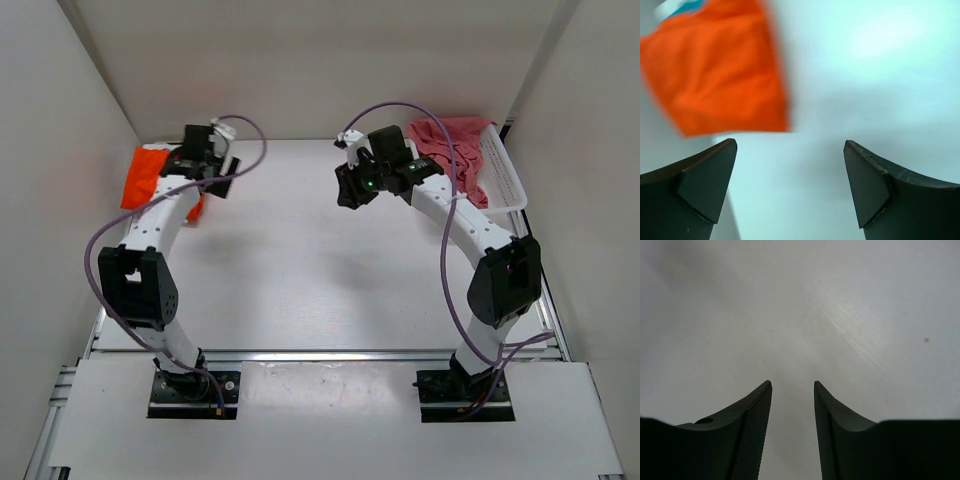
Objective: Fold and stack the t-shirts
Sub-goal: Put the neatly folded tshirt into the corner of the board with the left arm, then grab crumpled tshirt from bin with the right arm
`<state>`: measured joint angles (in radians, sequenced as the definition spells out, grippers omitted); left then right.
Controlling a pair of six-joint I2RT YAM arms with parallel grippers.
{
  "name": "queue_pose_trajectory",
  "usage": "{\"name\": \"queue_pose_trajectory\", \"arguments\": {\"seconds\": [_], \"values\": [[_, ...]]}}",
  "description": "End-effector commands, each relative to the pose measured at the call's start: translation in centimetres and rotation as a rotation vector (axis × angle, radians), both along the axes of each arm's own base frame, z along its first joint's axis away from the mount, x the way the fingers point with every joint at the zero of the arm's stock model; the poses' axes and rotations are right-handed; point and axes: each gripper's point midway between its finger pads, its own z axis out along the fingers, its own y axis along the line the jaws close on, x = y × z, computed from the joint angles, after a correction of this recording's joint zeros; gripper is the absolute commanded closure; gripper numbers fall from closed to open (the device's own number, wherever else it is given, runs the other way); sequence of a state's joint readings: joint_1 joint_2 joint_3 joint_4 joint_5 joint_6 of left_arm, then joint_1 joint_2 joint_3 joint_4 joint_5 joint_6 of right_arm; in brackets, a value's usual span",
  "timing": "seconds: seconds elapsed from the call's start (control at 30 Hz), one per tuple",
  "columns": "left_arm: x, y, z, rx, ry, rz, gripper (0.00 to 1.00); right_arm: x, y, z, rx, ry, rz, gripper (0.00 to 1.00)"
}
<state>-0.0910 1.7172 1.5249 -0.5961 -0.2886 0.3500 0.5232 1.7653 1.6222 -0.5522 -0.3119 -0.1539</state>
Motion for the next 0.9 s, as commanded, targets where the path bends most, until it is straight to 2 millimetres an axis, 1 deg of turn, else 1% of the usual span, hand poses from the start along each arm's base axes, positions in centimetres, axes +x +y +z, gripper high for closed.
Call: {"name": "queue_pose_trajectory", "arguments": {"seconds": [0.0,0.03,0.07,0.1,0.13,0.17,0.2,0.23,0.27,0.3,0.37,0.4,0.43,0.47,0.5,0.53,0.57,0.6,0.63,0.67,0.7,0.73,0.77,0.8,0.87], "values": [[-5.2,-11.0,-2.8,-0.084,0.18,-0.347,0.01,4.1,-3.6,5.6,-0.009,-0.172,-0.174,0.55],[-6.4,-12.9,-4.1,-0.087,0.221,-0.403,0.01,5.3,-4.7,6.1,-0.013,-0.19,-0.212,0.55],[-7.4,-14.0,-4.6,-0.105,0.259,-0.448,0.01,6.2,-5.5,7.3,-0.021,-0.232,-0.256,0.54],[-8.4,-15.0,-5.4,-0.113,0.304,-0.48,0.01,7.4,-7.2,8.1,-0.023,-0.259,-0.297,0.54],[-9.4,-15.8,-6.2,-0.128,0.349,-0.512,0.01,8.4,-8.7,8.8,-0.033,-0.285,-0.342,0.54],[-9.9,-16.3,-6.4,-0.142,0.366,-0.533,0.02,9.1,-9.8,9.4,-0.035,-0.312,-0.38,0.53],[-10.5,-16.8,-6.8,-0.161,0.392,-0.554,0.01,9.9,-11.6,10.0,-0.032,-0.328,-0.433,0.52],[-11.0,-17.1,-7.4,-0.178,0.415,-0.565,0.01,10.7,-13.3,9.9,-0.033,-0.33,-0.476,0.5],[-11.0,-17.1,-7.4,-0.171,0.418,-0.565,0.01,11.2,-14.0,10.5,-0.028,-0.356,-0.493,0.5],[-11.0,-17.0,-7.5,-0.154,0.42,-0.569,0.01,12.0,-16.1,11.0,-0.026,-0.377,-0.538,0.49],[-11.1,-16.9,-7.6,-0.118,0.433,-0.561,0.01,13.3,-19.5,11.6,-0.018,-0.413,-0.614,0.46],[-11.5,-16.6,-7.9,-0.101,0.461,-0.567,0.02,13.9,-20.2,11.9,-0.016,-0.436,-0.622,0.46],[-11.9,-16.4,-7.9,-0.08,0.477,-0.564,0.02,14.4,-21.9,11.3,-0.023,-0.428,-0.653,0.45],[-12.4,-16.5,-8.1,-0.078,0.498,-0.575,0.01,14.9,-23.7,11.9,-0.021,-0.449,-0.691,0.44],[-13.0,-16.2,-8.3,-0.055,0.523,-0.591,0.01,15.4,-24.2,12.1,-0.015,-0.457,-0.7,0.44],[-13.4,-15.7,-8.4,-0.034,0.542,-0.58,0.01,16.1,-25.8,12.1,-0.011,-0.459,-0.734,0.43],[-13.7,-15.5,-8.4,-0.02,0.544,-0.585,0.01,16.5,-27.3,11.8,-0.016,-0.453,-0.765,0.43],[-14.0,-15.1,-9.0,-0.012,0.559,-0.58,0.01,17.2,-27.1,11.3,0.002,-0.435,-0.775,0.43],[-14.0,-15.1,-9.0,-0.007,0.556,-0.581,0.01,18.0,-29.5,11.2,0.019,-0.422,-0.83,0.43],[-13.9,-15.1,-9.2,0.003,0.547,-0.583,0.02,18.7,-30.8,10.7,0.014,-0.408,-0.849,0.43],[-14.0,-15.2,-9.5,0.022,0.548,-0.59,0.01,18.9,-31.4,9.9,0.016,-0.376,-0.865,0.43],[-13.6,-15.5,-9.3,0.026,0.525,-0.594,0.01,19.3,-32.2,9.2,0.015,-0.344,-0.882,0.41],[-13.5,-16.1,-9.6,0.037,0.522,-0.604,0.01,20.1,-33.3,8.4,0.005,-0.333,-0.893,0.43],[-13.4,-16.2,-9.6,0.051,0.521,-0.613,0.01,20.2,-33.7,7.3,-0.014,-0.302,-0.898,0.44],[-13.3,-16.8,-10.3,0.061,0.526,-0.62,0.01,21.2,-34.8,5.4,-0.033,-0.257,-0.91,0.45]]}}
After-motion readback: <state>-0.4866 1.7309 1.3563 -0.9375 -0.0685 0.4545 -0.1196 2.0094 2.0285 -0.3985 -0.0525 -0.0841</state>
